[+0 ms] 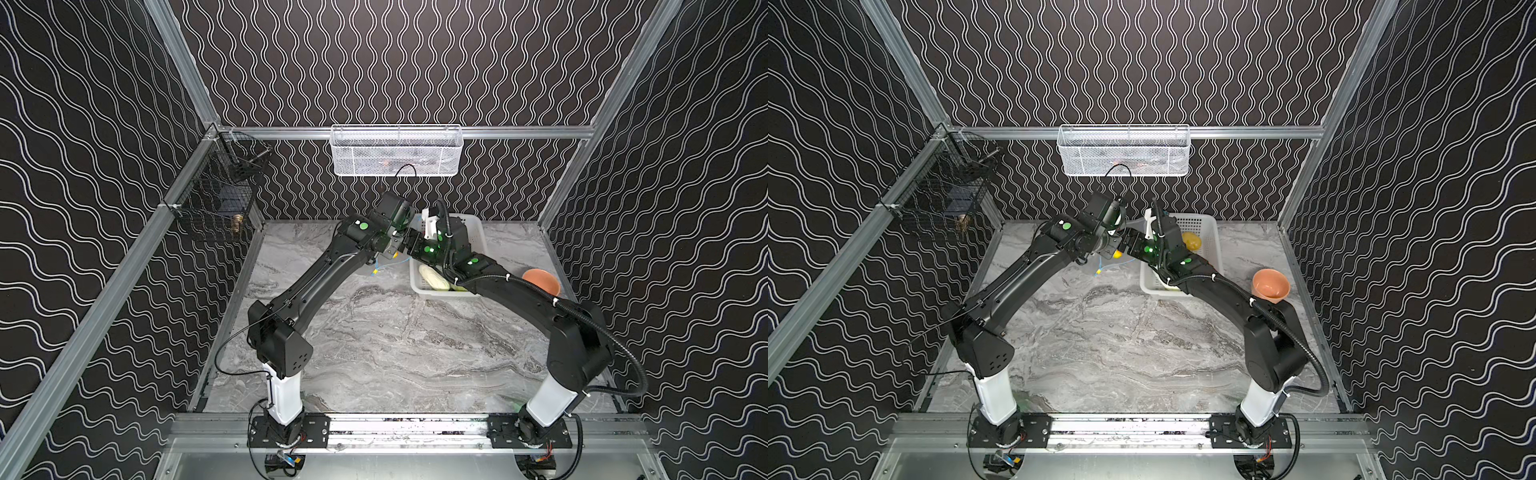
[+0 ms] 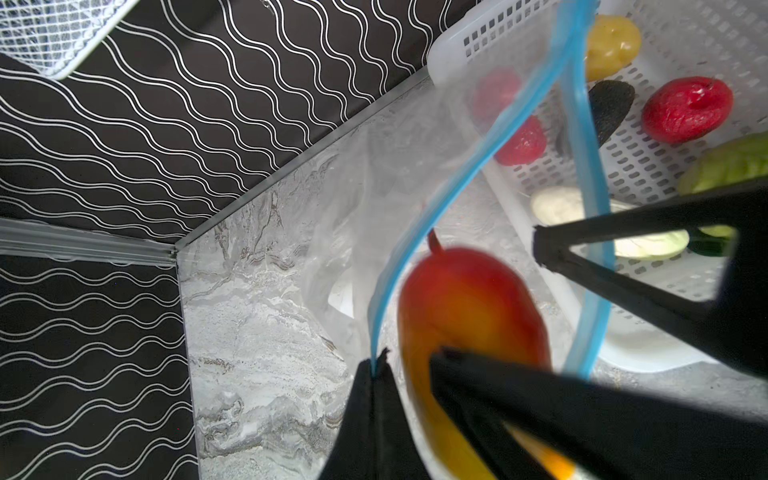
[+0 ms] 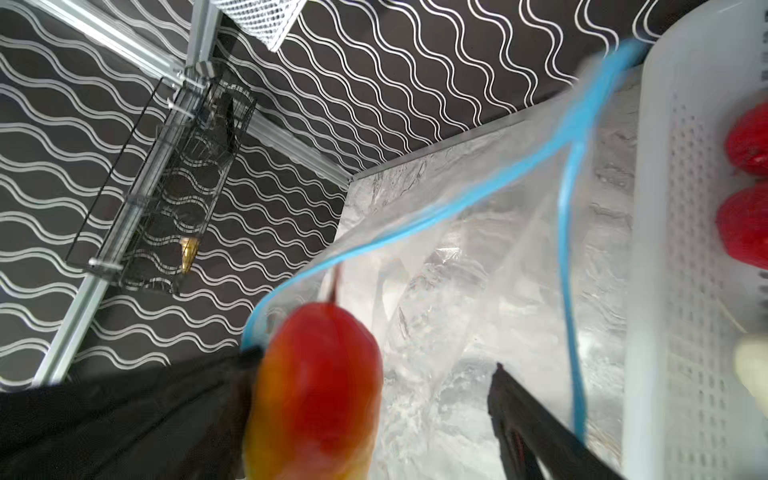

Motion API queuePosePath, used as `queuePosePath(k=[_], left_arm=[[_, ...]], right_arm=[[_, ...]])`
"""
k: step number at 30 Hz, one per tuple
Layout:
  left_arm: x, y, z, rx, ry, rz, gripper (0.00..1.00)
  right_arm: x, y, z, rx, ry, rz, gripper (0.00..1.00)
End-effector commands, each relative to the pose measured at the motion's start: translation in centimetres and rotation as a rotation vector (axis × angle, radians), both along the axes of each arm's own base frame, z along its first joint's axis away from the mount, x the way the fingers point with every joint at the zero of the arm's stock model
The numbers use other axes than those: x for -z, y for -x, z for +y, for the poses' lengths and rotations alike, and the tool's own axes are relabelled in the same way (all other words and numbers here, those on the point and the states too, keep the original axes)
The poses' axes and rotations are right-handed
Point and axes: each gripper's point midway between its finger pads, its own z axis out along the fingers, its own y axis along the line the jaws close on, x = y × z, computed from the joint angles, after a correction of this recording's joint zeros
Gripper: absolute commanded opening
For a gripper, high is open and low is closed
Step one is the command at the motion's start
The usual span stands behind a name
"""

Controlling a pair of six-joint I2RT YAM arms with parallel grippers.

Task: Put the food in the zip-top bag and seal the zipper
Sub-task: 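Lower the mango into the open bag and open the right gripper, then withdraw the right gripper from the bag back over the basket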

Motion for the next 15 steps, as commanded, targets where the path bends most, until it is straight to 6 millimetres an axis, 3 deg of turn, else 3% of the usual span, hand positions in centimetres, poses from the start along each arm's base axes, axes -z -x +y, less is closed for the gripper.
queuePosePath(k=[1,8,15], left_arm=[[-0.3,0.0,0.0,0.007,-0.004,-0.01,0.0],[-0.7,0.1,-0.1,0.01,0.005,-0.013,0.0],[-0.6,0.0,0.1,0.003,-0.001,-0.019,0.0]], right_arm=[[-1.5,0.0,-1.4,0.036,0.003,-0.082,0.91],[-0.4,0.3,-1.1,0.002,0.021,-0.054,0.9],[-3.3,1.3,-2.6,0.007,-0.015,-0.153,0.92]])
